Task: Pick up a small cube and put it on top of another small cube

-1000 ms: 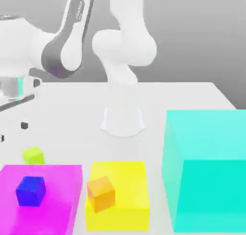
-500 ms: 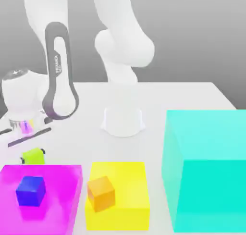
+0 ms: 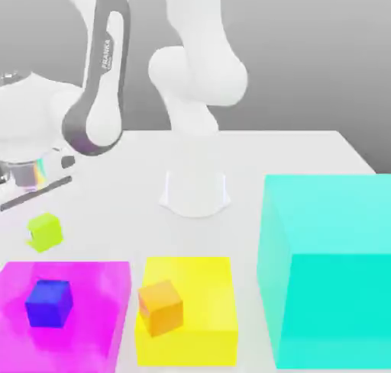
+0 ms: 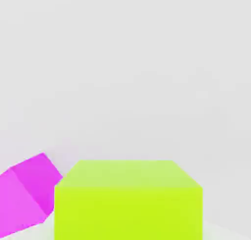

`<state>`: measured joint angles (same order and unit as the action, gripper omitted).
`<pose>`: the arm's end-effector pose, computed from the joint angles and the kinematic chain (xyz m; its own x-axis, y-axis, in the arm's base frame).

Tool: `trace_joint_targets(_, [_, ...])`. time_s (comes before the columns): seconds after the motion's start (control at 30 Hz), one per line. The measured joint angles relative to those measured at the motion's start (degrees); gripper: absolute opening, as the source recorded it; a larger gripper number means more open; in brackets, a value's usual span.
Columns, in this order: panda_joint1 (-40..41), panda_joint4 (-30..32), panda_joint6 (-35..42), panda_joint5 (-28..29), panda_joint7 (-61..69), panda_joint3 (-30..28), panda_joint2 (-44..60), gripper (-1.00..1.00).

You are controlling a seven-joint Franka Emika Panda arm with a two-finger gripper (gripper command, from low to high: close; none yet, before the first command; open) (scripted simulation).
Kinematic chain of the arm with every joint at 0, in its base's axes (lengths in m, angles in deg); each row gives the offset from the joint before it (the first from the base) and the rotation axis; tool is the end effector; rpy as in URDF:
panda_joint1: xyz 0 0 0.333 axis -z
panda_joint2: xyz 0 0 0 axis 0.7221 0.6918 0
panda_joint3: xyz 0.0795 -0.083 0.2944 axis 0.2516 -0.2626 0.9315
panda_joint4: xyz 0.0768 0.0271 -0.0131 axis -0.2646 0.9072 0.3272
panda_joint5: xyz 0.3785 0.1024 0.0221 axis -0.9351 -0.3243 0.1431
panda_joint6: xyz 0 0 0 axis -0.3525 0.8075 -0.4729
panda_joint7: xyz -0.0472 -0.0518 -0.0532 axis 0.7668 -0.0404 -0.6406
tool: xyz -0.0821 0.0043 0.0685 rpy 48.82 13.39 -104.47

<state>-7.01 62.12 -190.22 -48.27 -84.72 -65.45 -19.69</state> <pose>0.3254 -0.2790 0.2360 -0.9401 -0.3408 -0.0035 -0.3408 0.9401 -0.0009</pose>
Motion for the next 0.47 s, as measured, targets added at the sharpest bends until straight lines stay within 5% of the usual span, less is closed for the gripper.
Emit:
trace_joint_targets(0.2, [-8.6, -12.1, 12.8, 0.3, 12.0, 4.7, -0.7, -1.0])
trace_joint_targets(0.33, [-9.4, -12.6, 7.3, 1.1, 13.3, 4.4, 5.4, -1.0])
trace_joint_targets(0.37, [-9.4, -12.5, 6.0, 1.2, 13.3, 4.4, 6.5, 1.0])
trace_joint_targets(0.47, [-9.4, -12.5, 6.0, 1.2, 13.3, 4.4, 6.5, 1.0])
